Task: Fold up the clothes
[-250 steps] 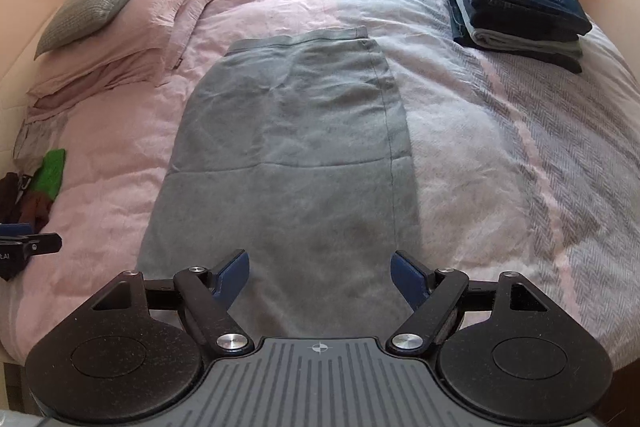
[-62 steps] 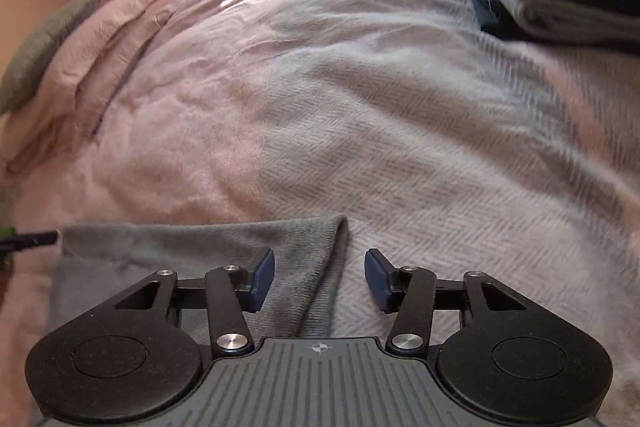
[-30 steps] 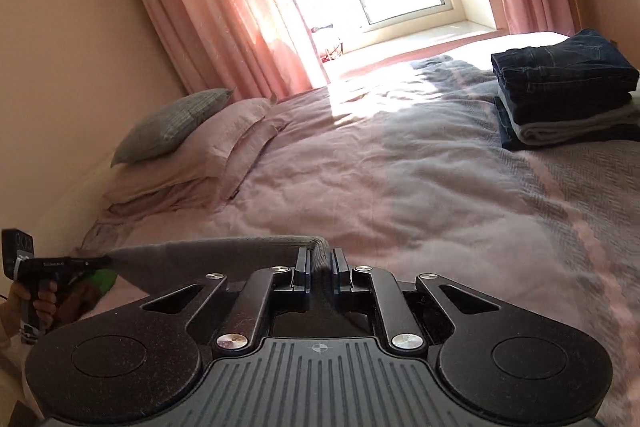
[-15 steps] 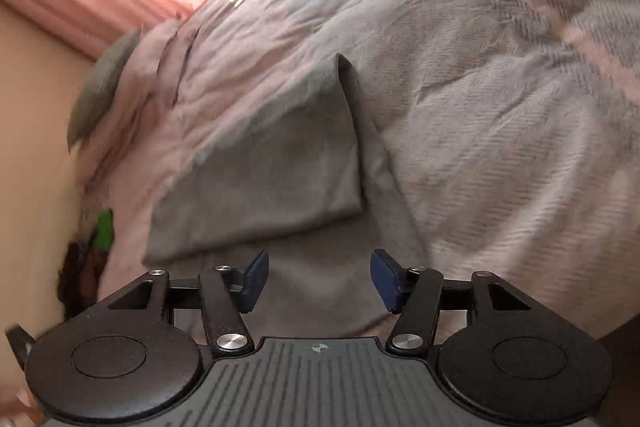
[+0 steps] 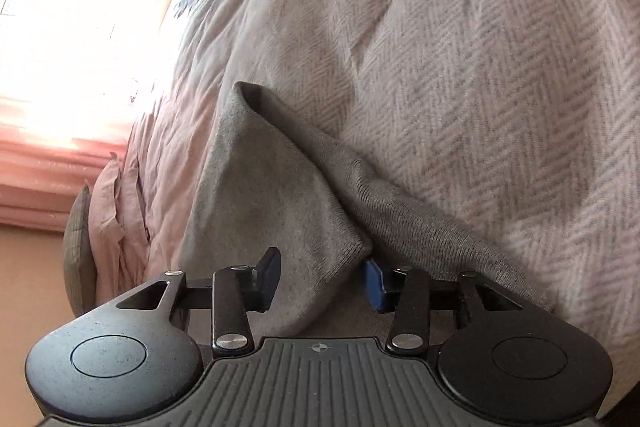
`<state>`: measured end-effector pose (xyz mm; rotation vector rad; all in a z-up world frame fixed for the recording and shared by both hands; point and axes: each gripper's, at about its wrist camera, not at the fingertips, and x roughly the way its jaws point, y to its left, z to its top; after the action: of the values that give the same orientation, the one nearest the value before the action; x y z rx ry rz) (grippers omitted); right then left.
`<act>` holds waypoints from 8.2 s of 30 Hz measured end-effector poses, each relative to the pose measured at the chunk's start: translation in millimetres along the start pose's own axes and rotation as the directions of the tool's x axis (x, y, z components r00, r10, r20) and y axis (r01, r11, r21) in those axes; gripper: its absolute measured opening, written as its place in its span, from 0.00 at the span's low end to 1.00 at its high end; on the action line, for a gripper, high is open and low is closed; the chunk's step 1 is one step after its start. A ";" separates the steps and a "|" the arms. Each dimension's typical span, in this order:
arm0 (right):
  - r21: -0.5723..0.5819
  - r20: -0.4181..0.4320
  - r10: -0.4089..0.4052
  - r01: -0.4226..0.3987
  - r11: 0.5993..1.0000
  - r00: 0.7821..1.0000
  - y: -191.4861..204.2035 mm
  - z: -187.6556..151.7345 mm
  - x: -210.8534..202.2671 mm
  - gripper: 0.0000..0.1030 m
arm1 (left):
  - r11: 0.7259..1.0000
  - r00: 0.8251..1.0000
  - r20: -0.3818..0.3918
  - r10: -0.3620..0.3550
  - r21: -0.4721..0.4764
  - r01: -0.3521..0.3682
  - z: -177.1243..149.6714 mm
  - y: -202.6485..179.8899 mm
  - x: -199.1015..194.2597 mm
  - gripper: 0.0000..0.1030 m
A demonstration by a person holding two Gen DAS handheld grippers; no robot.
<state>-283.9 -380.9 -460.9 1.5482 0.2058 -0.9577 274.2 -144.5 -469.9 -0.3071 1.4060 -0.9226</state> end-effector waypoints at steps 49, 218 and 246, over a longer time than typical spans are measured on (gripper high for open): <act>-0.448 0.017 -0.026 0.031 0.894 1.000 59.8 59.9 -31.4 0.46 | 0.894 0.996 0.035 0.077 0.440 -0.085 -3.8 -48.8 -31.4 0.54; -0.615 0.158 -0.440 0.436 0.657 0.884 125.5 -189.6 27.0 0.48 | 0.846 0.952 -0.307 -0.006 0.506 0.169 -31.6 -32.9 -51.7 0.21; -0.838 0.151 -0.429 0.345 0.422 0.891 132.2 -246.4 64.9 0.28 | 0.811 0.983 -0.156 0.100 0.584 0.010 -42.9 -20.0 -39.7 0.04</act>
<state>-49.5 -218.6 -427.0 0.5838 1.0018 -0.9152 231.2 -115.2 -436.5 0.2856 1.2101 -1.3172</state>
